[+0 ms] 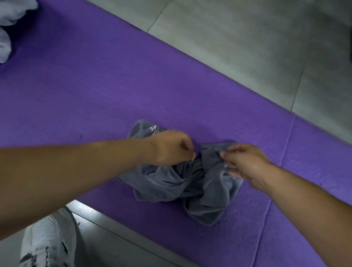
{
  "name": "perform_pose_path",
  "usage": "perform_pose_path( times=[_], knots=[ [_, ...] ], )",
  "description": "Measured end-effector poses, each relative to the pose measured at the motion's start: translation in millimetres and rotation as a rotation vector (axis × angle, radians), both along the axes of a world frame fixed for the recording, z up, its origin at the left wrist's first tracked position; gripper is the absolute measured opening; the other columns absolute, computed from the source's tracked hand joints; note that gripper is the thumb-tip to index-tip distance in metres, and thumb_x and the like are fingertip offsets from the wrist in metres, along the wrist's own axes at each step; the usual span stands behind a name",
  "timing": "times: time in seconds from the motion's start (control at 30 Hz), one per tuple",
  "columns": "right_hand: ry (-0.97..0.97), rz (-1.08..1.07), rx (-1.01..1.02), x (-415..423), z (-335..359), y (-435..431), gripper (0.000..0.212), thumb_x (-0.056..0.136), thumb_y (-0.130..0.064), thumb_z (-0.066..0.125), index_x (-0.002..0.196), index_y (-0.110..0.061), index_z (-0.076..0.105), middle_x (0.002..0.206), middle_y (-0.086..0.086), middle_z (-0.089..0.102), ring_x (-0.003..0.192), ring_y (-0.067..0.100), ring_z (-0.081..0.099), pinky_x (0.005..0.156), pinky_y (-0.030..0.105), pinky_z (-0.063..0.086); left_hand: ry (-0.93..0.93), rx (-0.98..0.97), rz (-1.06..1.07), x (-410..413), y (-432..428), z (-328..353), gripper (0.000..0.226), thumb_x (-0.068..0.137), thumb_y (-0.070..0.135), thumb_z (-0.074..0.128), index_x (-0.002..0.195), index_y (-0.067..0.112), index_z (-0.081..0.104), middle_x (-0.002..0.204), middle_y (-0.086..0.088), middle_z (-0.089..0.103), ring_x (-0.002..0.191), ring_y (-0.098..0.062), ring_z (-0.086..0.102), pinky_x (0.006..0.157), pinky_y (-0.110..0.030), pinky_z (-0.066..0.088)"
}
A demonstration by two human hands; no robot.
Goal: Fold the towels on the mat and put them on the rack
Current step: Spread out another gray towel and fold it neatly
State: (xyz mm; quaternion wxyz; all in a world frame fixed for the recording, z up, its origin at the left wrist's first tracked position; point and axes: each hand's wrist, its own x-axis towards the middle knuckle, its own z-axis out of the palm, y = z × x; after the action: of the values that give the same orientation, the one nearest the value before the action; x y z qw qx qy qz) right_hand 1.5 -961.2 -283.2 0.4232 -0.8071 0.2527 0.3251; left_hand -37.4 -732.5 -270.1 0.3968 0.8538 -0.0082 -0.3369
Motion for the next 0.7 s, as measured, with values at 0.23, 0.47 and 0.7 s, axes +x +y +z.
perform_pose_path(
  times=[0.23, 0.47, 0.7],
  knots=[
    [0.162, 0.028, 0.223, -3, -1, 3, 0.002, 0.096, -0.018, 0.066, 0.097, -0.018, 0.064, 0.085, 0.004, 0.071, 0.074, 0.014, 0.066, 0.067, 0.028, 0.049, 0.065, -0.143, 0.189, 8, -35, -25, 0.02, 0.089, 0.028, 0.076, 0.105, 0.017, 0.072, 0.098, 0.005, 0.073, 0.093, -0.013, 0.067, 0.088, -0.033, 0.054],
    [0.156, -0.1, 0.639, 5, 17, 12, 0.015, 0.1, -0.024, 0.056, 0.108, -0.016, 0.066, 0.096, 0.002, 0.077, 0.083, 0.017, 0.07, 0.081, 0.033, 0.052, 0.23, -0.535, 0.569, 5, -42, -37, 0.02, 0.088, 0.023, 0.079, 0.101, 0.014, 0.067, 0.094, -0.002, 0.067, 0.088, -0.011, 0.067, 0.081, -0.032, 0.059],
    [-0.218, 0.309, -0.164, 25, 1, -30, 0.023, 0.092, -0.03, 0.072, 0.114, -0.022, 0.069, 0.108, -0.006, 0.066, 0.097, 0.01, 0.061, 0.086, 0.029, 0.051, 0.37, -0.828, 0.677, 9, -18, -24, 0.013, 0.1, 0.018, 0.061, 0.112, 0.016, 0.06, 0.112, -0.012, 0.068, 0.109, -0.028, 0.065, 0.102, -0.046, 0.053]
  ],
)
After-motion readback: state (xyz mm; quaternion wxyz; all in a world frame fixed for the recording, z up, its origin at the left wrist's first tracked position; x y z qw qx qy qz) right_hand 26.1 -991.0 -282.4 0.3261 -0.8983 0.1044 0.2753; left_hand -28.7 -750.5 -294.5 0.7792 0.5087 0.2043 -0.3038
